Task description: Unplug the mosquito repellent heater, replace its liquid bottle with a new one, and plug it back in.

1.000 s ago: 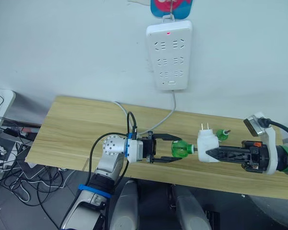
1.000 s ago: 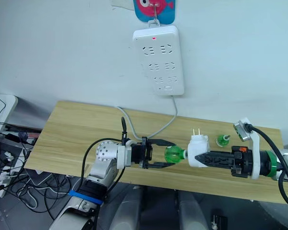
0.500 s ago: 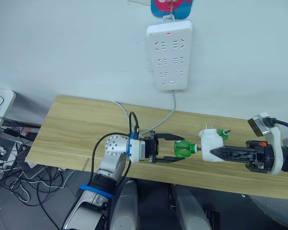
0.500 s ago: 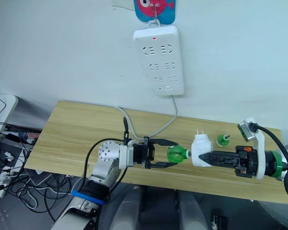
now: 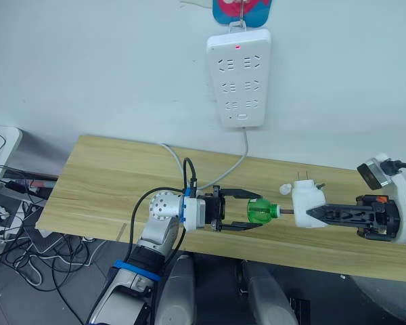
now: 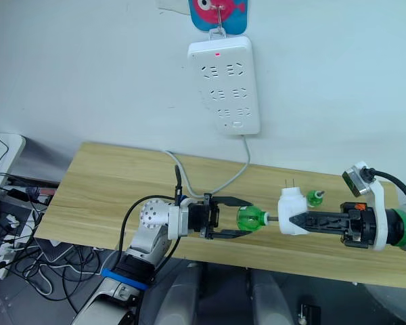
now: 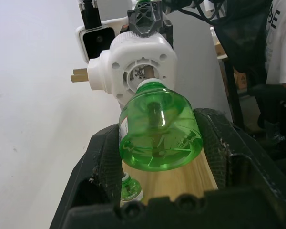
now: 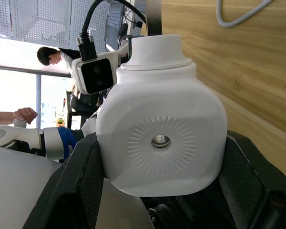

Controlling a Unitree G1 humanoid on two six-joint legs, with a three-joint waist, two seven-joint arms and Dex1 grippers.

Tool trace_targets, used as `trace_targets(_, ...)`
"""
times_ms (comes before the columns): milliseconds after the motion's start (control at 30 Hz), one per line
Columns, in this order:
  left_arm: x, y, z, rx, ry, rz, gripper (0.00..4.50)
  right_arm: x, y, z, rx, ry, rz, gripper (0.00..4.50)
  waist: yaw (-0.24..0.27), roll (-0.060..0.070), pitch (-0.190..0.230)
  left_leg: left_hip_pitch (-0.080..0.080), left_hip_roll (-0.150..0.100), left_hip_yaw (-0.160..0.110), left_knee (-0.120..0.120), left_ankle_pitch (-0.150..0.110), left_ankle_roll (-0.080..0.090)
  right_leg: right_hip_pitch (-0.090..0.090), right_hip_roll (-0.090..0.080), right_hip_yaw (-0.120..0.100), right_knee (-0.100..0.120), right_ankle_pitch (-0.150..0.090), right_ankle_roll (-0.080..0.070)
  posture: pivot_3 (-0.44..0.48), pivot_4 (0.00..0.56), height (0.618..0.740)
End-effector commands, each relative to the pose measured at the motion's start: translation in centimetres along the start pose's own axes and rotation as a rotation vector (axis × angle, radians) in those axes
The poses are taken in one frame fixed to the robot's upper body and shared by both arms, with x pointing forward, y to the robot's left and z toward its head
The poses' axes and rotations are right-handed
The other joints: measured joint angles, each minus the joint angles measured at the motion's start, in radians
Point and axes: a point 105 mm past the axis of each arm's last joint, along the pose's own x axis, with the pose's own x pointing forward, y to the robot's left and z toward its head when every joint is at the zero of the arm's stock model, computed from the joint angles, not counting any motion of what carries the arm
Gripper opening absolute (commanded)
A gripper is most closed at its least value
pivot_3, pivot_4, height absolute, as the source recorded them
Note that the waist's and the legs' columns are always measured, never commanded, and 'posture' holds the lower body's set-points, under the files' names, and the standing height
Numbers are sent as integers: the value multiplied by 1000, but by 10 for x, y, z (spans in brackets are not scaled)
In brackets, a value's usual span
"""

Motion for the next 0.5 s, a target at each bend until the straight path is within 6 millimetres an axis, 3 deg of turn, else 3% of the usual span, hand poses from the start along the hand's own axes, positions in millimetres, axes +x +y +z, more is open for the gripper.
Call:
trace_targets(33,5,-2,10,39,-42,-20,2240,-4,9,7,-28,-23,24,2933,0,0,0,0,0,0,0,0,0,0,0,0,0,0,0,91,366,740)
trace_targets(500,4,3,7,30,-27,7,2240,-1,13,-2,-24,5,56,2933,0,0,0,0,0,0,0,0,0,0,0,0,0,0,0,92,369,740)
